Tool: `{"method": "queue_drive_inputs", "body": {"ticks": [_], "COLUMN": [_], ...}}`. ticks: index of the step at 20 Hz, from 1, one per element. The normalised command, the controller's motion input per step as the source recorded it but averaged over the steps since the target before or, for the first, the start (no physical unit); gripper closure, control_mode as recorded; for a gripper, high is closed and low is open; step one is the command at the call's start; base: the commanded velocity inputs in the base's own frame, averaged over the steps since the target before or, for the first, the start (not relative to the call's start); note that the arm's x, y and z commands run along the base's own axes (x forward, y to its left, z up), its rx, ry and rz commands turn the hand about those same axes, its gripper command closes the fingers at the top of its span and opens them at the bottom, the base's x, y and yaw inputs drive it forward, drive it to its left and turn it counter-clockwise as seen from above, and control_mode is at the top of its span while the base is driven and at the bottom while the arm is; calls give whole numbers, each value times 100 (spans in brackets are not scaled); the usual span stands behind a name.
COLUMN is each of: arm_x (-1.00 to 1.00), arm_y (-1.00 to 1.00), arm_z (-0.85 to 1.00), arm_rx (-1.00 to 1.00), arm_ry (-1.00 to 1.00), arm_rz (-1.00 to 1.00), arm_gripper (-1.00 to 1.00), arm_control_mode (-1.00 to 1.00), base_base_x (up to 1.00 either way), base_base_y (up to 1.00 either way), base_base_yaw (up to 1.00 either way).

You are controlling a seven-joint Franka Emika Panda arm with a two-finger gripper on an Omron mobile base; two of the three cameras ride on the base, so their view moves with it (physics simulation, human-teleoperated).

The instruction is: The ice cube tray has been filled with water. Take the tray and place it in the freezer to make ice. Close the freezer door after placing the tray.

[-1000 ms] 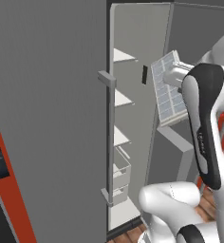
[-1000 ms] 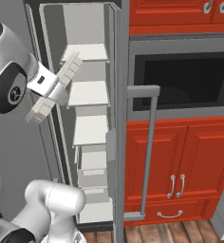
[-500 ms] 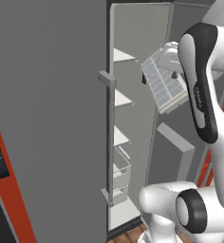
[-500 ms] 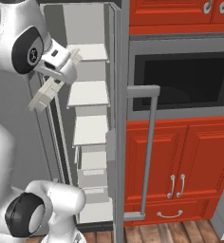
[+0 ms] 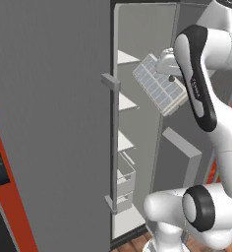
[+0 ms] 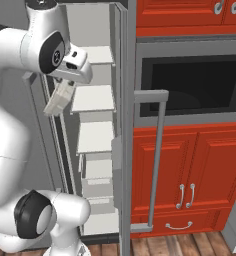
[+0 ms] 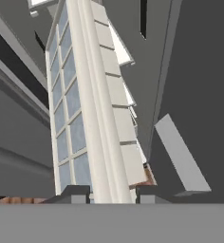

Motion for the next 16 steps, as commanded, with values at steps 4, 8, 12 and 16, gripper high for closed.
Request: {"method": "queue_drive_inputs", "body": {"ticks": [4,8,12,16], "arm_x": [44,37,42,47], "arm_y": [0,0,0,0], "arm_z": [-16,-20,-17,-16], "arm_rx": [-8,-10,-9,-6], "arm_ry": [-5,-8,-5,-2], "arm_rz": [11,7,3,1], "arm_gripper": [100,100,100,100], "arm_control_mode": [-100,-100,-100,-100], "base_base_x": [0,0,0,0], "base_base_y": [0,0,0,0], "base_base_yaw": [0,0,0,0]}}
